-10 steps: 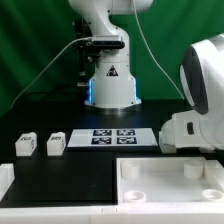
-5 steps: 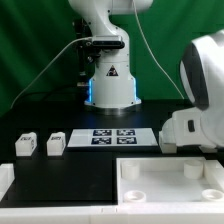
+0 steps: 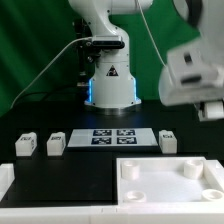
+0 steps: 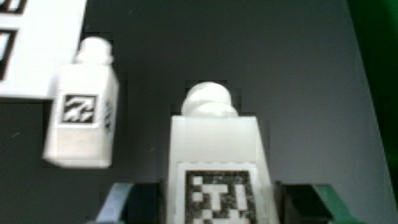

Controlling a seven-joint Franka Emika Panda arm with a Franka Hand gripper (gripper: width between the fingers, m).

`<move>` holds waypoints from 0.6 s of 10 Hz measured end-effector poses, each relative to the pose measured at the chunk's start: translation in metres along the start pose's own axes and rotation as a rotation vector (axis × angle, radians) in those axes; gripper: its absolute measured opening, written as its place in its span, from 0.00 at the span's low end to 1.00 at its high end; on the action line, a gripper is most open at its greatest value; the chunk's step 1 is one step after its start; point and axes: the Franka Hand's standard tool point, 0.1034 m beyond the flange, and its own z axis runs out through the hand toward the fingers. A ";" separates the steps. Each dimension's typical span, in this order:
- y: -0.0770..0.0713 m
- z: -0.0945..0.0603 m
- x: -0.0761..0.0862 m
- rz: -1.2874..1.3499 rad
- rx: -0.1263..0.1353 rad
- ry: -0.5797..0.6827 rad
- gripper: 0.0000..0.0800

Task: Assemble one leg

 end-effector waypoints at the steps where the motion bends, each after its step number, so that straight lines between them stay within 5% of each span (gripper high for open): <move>1: 0.008 -0.005 -0.007 0.008 -0.006 0.103 0.36; 4: 0.028 -0.033 -0.021 0.013 -0.017 0.376 0.36; 6: 0.024 -0.058 -0.016 0.016 -0.010 0.551 0.36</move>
Offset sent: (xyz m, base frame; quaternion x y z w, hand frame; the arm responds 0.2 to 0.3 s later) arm 0.0098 -0.0364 0.0340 -0.0336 0.1750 -0.0220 0.9838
